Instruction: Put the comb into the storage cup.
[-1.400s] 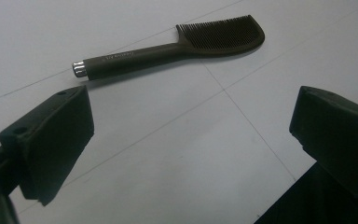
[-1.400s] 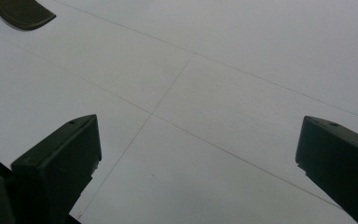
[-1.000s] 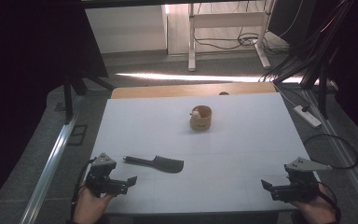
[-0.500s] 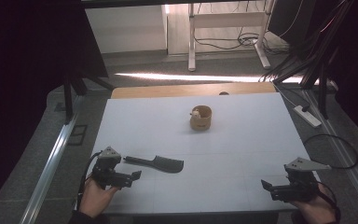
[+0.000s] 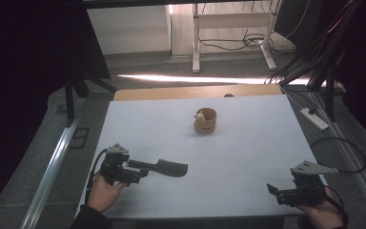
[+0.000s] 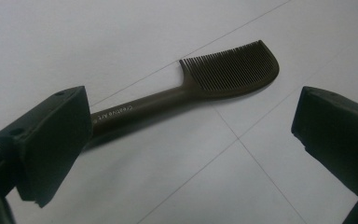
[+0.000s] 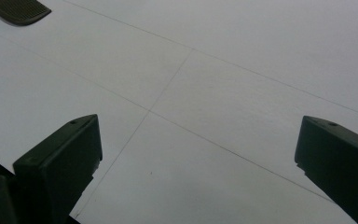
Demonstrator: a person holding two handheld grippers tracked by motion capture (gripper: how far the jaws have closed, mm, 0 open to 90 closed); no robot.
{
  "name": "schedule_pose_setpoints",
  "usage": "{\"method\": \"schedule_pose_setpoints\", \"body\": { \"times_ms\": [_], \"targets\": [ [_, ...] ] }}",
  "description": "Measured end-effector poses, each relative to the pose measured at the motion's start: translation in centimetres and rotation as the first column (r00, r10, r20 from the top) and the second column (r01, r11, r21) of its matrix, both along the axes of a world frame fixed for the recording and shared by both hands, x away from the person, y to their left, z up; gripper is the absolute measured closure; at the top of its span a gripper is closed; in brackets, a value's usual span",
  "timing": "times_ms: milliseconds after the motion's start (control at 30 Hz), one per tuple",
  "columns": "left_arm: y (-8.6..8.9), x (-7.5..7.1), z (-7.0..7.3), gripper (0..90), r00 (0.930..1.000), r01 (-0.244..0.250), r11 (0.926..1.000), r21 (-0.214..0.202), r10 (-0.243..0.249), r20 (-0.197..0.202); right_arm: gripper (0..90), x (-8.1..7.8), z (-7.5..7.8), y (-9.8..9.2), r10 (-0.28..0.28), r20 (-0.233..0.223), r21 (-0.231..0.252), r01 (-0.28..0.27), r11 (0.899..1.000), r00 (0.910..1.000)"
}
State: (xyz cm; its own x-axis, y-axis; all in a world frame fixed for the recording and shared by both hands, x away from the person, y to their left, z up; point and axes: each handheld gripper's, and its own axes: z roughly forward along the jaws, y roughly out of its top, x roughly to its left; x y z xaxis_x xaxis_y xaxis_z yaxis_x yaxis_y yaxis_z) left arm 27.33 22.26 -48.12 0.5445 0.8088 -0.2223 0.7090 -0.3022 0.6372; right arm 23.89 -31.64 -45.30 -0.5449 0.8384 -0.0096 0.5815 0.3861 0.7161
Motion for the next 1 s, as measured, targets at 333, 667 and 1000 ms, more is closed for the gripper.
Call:
{"method": "schedule_pose_setpoints", "body": {
  "times_ms": [333, 667, 1000],
  "targets": [
    [-0.1, 1.5, -0.2, 0.0, 0.9998, -0.003, 0.9995, 0.031, 0.002, 0.019, 1.1, 0.0, 0.0, 0.0, -0.002, -0.004, 0.000, 0.002, 1.000, 1.0000],
    [-0.4, 3.3, -0.2, 0.0, 1.0000, 0.009, 0.9986, 0.052, -0.008, -0.005, 1.1, 0.1, 0.0, 0.0, -0.004, -0.009, 0.000, 0.004, 1.000, 0.9999],
    [-0.9, 4.9, -0.3, 0.9, 0.9994, 0.026, 0.9961, 0.084, -0.024, -0.025, 1.1, 0.1, -0.1, 0.0, -0.006, -0.012, -0.005, 0.006, 1.000, 0.9999]
  ]
}}
